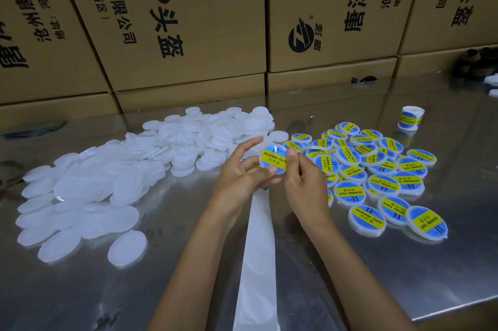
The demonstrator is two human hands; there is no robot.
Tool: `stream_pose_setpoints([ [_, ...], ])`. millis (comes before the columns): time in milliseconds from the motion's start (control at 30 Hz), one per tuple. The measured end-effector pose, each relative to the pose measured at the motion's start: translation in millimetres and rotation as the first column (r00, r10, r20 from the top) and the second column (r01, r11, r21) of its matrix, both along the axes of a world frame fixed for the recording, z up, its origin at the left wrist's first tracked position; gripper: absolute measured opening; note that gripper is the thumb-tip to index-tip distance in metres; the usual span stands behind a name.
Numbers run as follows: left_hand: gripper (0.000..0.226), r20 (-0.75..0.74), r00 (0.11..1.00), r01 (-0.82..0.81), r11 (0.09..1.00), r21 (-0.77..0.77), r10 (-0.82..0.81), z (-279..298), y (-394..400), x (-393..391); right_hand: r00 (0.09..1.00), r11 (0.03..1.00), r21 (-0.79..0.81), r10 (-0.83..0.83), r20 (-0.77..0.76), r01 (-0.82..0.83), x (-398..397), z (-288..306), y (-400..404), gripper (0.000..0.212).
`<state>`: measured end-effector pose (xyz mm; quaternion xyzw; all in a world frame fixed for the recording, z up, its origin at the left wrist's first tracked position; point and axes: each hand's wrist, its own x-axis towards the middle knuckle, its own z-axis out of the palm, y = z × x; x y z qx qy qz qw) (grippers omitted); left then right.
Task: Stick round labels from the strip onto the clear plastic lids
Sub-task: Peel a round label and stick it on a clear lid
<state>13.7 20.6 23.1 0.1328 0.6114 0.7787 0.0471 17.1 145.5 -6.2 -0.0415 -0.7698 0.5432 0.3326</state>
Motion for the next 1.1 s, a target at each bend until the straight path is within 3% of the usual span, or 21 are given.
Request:
stream_pose_setpoints([
  [100,0.052,-0.042,0.999,-0.005,0.997,-0.075,0.002,-0.5,0.0,-0.1,0.999,0.999,-0.01,0.05,-0.001,-0.05,0.4,-0.4,0.7,0.043],
  [233,0.038,-0.006,0.988,-0.154,0.988,-0.006,0.154,1.1,-3.4,-1.7,0.985,0.983,-0.067,0.172,-0.011,-0.173,1.9,-0.2,-1.2,0.041],
  [333,0.029,0.0,0.977,-0.212,0.977,0.031,0.212,0.5,-3.6,-2.8,0.966,0.967,-0.022,0.255,0.036,-0.254,4.1,-1.3,-5.0,0.046],
  [633,0.012,-0.001,0.939,-0.341,0.936,0.085,0.343,1.1,2.8,-0.1,0.986,0.965,0.204,0.16,0.055,-0.167,7.3,-1.6,-7.4,0.04],
  [933,0.025,-0.005,0.954,-0.298,0.954,0.004,0.298,0.4,2.3,0.0,0.999,0.91,0.415,0.014,-0.046,0.006,7.0,-4.6,-4.1,0.035],
  [1000,0.026,-0.007,0.959,-0.283,0.959,-0.03,0.283,0.1,-0.1,-1.1,0.999,0.932,0.363,0.039,-0.037,-0.023,6.8,-4.5,-5.7,0.035],
  [1100,0.026,0.007,0.977,-0.213,0.975,-0.068,0.214,0.3,-1.2,-1.6,0.994,0.987,0.124,0.097,0.043,-0.102,3.4,-3.5,-7.0,0.041],
])
